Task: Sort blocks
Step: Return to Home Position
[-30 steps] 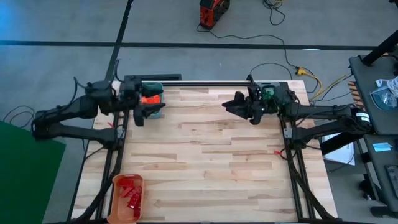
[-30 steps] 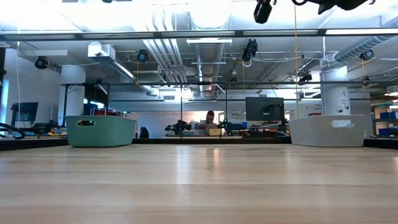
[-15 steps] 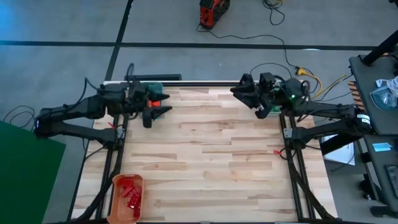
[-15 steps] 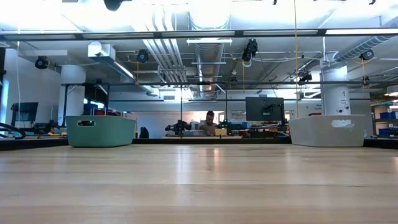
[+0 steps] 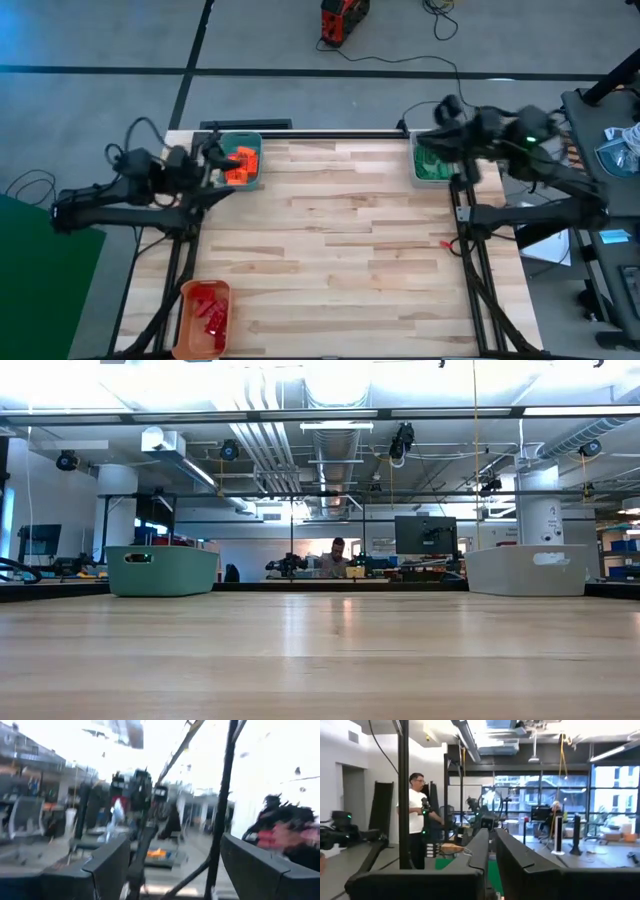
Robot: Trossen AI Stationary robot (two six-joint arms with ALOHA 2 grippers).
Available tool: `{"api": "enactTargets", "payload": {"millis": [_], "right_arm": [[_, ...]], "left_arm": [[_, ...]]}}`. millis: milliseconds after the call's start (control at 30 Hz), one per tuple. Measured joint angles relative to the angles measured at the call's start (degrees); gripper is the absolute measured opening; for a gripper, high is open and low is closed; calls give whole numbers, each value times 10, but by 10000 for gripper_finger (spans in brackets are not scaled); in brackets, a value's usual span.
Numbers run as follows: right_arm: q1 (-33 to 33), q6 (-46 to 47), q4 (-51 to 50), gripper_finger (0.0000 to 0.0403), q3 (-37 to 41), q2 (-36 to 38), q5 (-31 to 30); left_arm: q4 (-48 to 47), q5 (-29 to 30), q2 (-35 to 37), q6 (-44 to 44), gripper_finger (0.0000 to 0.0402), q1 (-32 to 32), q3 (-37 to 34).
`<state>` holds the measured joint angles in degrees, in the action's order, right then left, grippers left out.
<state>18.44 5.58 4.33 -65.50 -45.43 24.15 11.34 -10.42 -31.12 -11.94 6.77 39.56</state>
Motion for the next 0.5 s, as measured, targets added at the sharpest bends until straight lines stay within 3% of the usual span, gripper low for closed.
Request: {"api": "enactTargets", "payload": {"millis": [200,500], "right_arm": [[5,10,-29,11,55,84,-2],[5,48,-27,12,142,200,-6]], "left_arm": [[66,1,108,-11,283,0,-100],[70,9,234,-19,283,1,-167]]}}
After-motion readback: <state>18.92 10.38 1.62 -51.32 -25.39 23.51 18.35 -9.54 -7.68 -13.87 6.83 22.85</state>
